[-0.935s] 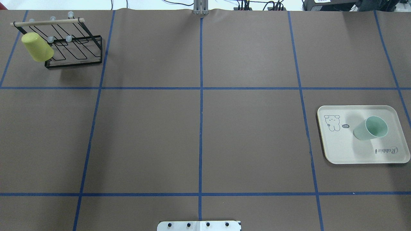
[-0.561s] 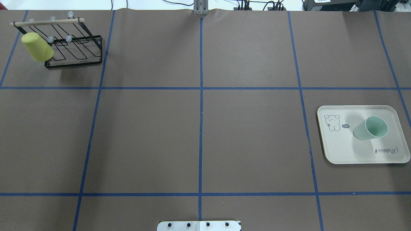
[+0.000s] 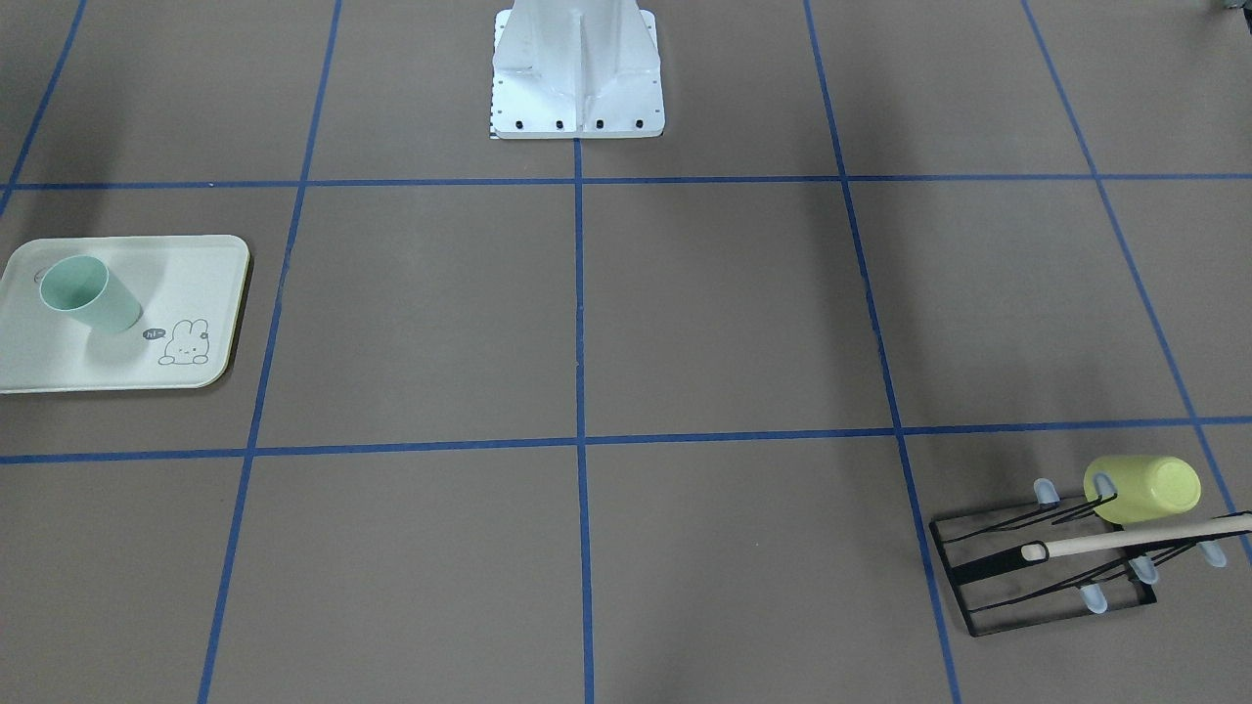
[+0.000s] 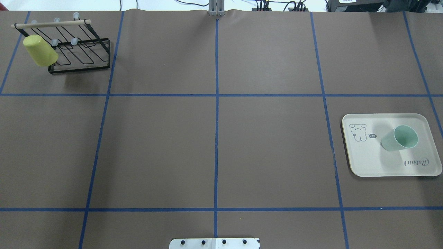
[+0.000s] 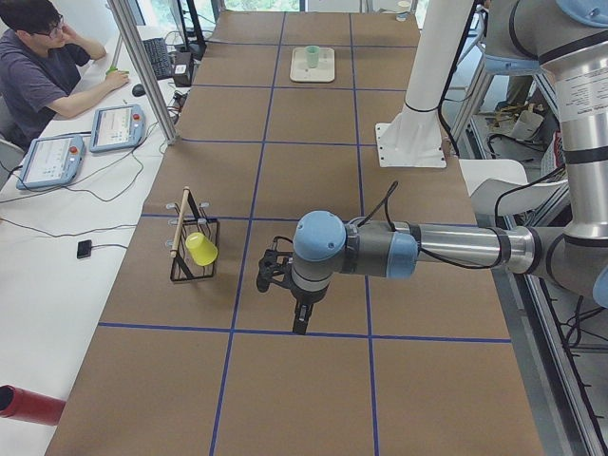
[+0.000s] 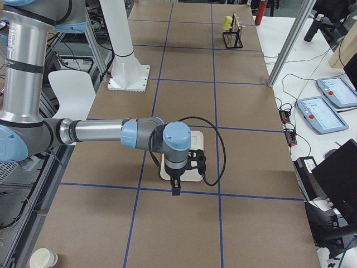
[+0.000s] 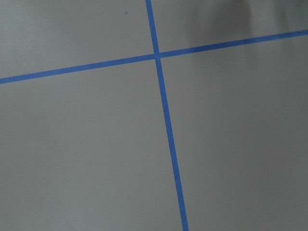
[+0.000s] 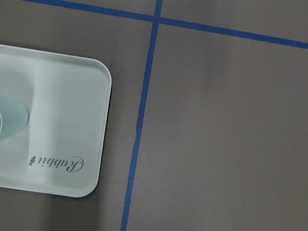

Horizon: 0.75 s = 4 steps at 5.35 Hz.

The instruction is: Left arm grabs green cup and hands to right arm on tray

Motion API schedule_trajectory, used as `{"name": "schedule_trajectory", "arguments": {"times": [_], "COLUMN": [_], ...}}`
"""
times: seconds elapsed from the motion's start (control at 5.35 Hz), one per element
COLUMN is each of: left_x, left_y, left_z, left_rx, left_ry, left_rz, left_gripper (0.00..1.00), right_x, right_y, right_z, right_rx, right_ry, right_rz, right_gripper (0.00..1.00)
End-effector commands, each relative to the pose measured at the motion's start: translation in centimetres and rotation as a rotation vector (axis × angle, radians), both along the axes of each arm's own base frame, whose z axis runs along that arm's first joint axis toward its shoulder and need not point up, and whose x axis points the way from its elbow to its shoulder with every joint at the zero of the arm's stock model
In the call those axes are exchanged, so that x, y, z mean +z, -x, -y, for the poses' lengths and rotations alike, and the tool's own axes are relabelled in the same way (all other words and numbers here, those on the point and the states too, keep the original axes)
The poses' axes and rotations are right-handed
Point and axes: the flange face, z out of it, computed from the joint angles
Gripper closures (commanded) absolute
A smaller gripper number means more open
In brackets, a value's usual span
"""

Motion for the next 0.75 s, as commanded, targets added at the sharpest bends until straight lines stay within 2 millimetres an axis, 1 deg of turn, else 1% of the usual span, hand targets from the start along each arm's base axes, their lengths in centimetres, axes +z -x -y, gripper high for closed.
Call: {"name": "schedule_trajectory", "arguments": {"times": [0.0,0.19,0.56], "left_x": [-0.30,-0.37,-0.34], "left_y": [0.03,0.04,0.08], "left_z": [-0.12,-0.11,-0.10], "left_rx": [-0.001,-0.002,-0.004], "left_ry": [-0.005,-0.006,-0.006], "left_rz": [0.000,0.002,0.008], "left_gripper": [0.00,0.00,0.00], "right_x": [-0.41,0.05,0.04], "right_y": [0.01,0.00,0.02], "right_z": [0.61,0.80,0.81], "right_rx": [0.050,0.066,0.069], "right_ry": [-0.009,-0.020,-0.018], "right_rz": [-0.004,-0.005,-0.002], "right_gripper": [0.00,0.00,0.00]}}
